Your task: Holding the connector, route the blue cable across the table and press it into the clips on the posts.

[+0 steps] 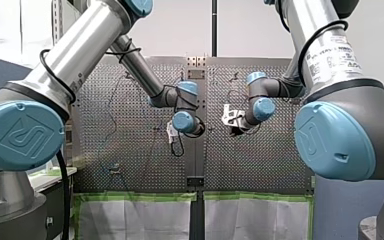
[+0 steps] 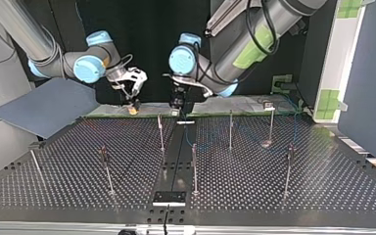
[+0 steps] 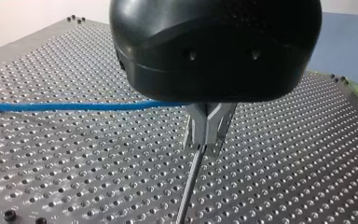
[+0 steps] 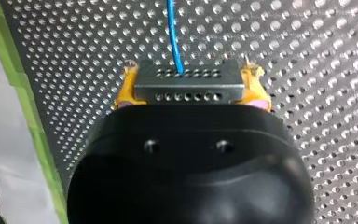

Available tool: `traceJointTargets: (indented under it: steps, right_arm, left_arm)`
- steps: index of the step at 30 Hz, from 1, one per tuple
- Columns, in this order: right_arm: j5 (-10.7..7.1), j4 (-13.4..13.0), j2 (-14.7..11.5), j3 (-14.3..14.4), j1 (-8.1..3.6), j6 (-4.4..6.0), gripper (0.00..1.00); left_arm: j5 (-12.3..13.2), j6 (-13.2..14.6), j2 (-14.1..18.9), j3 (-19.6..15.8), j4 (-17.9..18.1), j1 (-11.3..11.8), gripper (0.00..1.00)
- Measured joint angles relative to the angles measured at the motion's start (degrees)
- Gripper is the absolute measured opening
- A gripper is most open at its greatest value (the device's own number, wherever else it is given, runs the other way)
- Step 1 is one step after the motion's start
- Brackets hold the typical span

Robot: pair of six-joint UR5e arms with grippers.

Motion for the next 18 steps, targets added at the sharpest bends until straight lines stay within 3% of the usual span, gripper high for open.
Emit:
traceJointTargets:
  steps: [8, 18]
  right_arm:
    - [-2.4, -1.0, 0.26, -1.08, -1.67, 0.26, 0.0]
    - [-3.44, -1.23, 1.84, -2.09, -3.22, -0.01, 0.0]
  left_arm:
    - [2.43, -0.35, -2.98, 2.79, -0.25, 0.87, 0.0]
    - [4.67, -1.88, -4.25, 6.98, -0.4, 2.66, 0.0]
